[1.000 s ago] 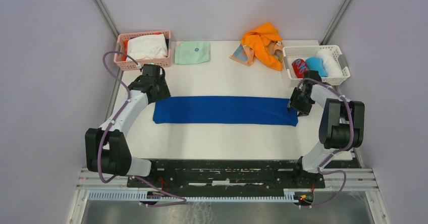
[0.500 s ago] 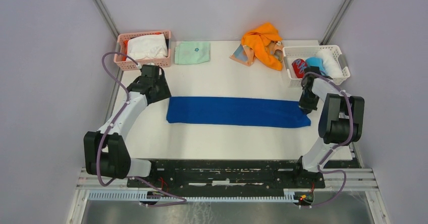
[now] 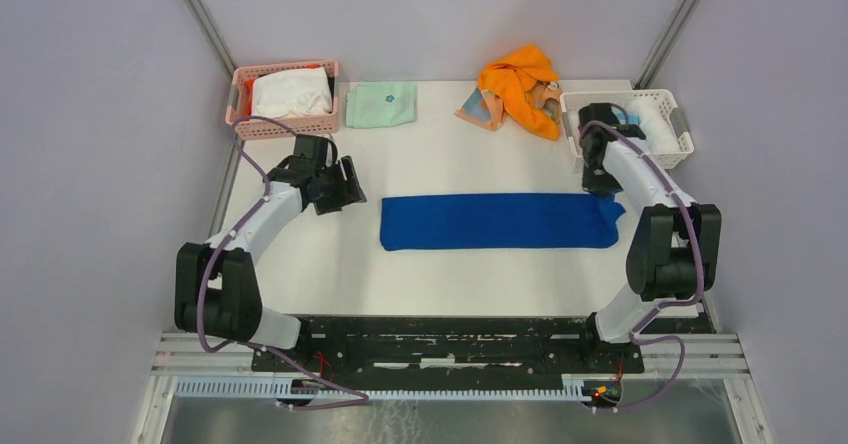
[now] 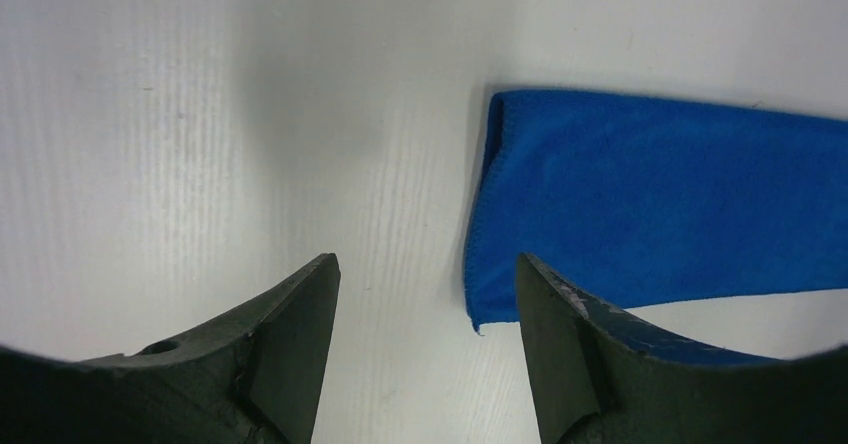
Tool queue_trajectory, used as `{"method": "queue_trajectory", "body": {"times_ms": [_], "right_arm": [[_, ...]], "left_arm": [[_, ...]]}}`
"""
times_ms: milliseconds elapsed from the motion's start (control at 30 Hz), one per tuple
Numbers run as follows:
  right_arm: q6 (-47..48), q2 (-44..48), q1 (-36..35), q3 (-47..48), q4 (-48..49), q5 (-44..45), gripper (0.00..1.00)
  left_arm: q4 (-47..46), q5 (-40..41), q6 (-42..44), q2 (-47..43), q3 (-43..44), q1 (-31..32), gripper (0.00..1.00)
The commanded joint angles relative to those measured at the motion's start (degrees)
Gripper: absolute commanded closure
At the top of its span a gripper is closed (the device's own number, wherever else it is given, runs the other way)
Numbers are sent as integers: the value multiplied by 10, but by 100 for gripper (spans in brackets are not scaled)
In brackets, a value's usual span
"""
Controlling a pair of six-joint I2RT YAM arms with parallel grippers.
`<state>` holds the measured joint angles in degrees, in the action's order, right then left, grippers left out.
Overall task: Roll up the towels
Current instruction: Fold the towel at the center of the board.
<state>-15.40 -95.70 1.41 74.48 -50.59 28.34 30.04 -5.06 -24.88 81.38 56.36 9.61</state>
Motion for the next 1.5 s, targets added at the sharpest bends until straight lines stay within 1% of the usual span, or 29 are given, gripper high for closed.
{"method": "queue_trajectory", "body": {"times_ms": [0, 100, 200, 400, 500, 567, 733, 900, 1167, 1467], "right_arm": [[-20, 38, -98, 37, -35, -160, 100], [-51, 31, -165, 72, -42, -212, 99], [-80, 8, -230, 109, -40, -236, 99], [-121, -76, -342, 199, -52, -244, 99], [-142, -108, -381, 240, -59, -241, 100], [-158, -126, -399, 260, -57, -240, 100], [-178, -166, -430, 308, -58, -238, 99], [-201, -183, -449, 341, -61, -219, 99], [-236, -202, -464, 348, -33, -217, 96], [-270, -233, -474, 342, 9, -243, 95]], "left_arm": [[-69, -92, -60, 33, -18, 8, 29], [-93, -112, -84, 61, -25, 12, 30], [-109, -119, -97, 86, -25, 17, 31], [-120, -130, -108, 132, -22, 26, 36], [-125, -123, -113, 148, -27, 32, 39], [-128, -121, -116, 158, -32, 36, 43], [-127, -109, -116, 181, -35, 43, 55], [-126, -105, -115, 188, -36, 52, 63], [-122, -101, -112, 190, -33, 58, 69], [-114, -90, -107, 190, -30, 66, 72]]}}
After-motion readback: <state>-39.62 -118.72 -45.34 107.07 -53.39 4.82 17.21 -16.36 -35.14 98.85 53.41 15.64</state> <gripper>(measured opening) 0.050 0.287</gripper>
